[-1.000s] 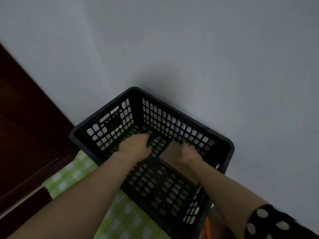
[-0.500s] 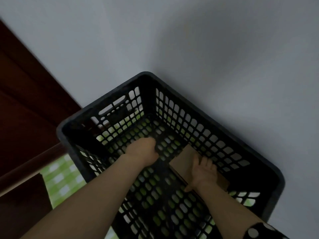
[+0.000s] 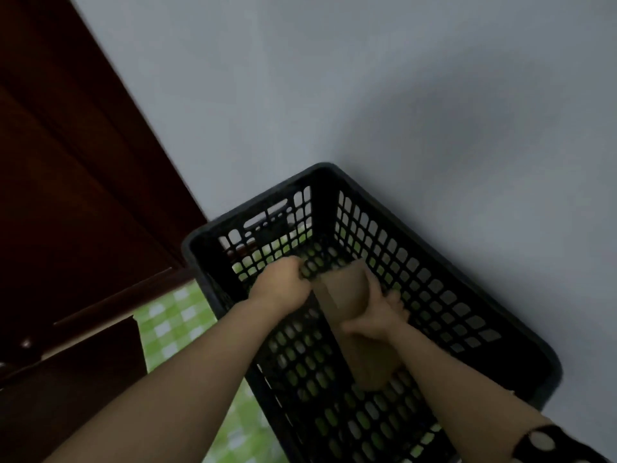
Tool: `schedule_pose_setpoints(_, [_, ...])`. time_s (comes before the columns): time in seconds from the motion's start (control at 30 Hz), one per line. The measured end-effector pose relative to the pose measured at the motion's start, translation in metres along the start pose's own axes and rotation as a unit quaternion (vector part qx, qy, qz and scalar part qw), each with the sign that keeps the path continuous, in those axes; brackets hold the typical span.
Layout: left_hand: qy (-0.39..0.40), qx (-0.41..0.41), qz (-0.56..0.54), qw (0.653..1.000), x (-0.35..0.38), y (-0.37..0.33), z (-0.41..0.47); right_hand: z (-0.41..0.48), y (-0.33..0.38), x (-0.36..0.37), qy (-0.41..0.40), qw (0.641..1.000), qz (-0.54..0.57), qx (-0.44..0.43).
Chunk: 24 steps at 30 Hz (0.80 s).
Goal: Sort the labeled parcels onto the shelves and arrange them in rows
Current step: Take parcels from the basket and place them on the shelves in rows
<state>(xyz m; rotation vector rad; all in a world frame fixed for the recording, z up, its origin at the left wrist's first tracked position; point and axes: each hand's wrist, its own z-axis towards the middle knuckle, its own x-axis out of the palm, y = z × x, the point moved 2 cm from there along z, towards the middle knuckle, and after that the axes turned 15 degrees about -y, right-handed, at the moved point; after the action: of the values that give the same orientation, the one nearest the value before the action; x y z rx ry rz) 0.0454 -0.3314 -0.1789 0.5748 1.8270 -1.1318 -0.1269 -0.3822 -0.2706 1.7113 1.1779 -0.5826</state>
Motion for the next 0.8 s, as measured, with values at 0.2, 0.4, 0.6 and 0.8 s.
schedule_pose_setpoints(0.2, [-0.138, -0.125, -0.232, 0.955, -0.087, 0.017, -0.04, -0.078, 0.084, -0.085, 0.16, 0.832, 0.531, -0.03])
schedule_pose_setpoints(0.4, [-0.027, -0.184, -0.459, 0.869, -0.163, 0.051, -0.154, -0.201, 0.15, -0.084, 0.285, 0.698, 0.648, -0.105])
schedule_pose_setpoints(0.6, [-0.077, -0.177, -0.553, 0.811, -0.221, 0.147, -0.266, -0.308, 0.217, -0.033, 0.315, 0.724, 0.599, -0.134])
schedule_pose_setpoints(0.8, [-0.174, -0.174, -0.542, 0.804, -0.277, 0.238, -0.362, -0.392, 0.278, 0.009, 0.27, 0.786, 0.533, -0.159])
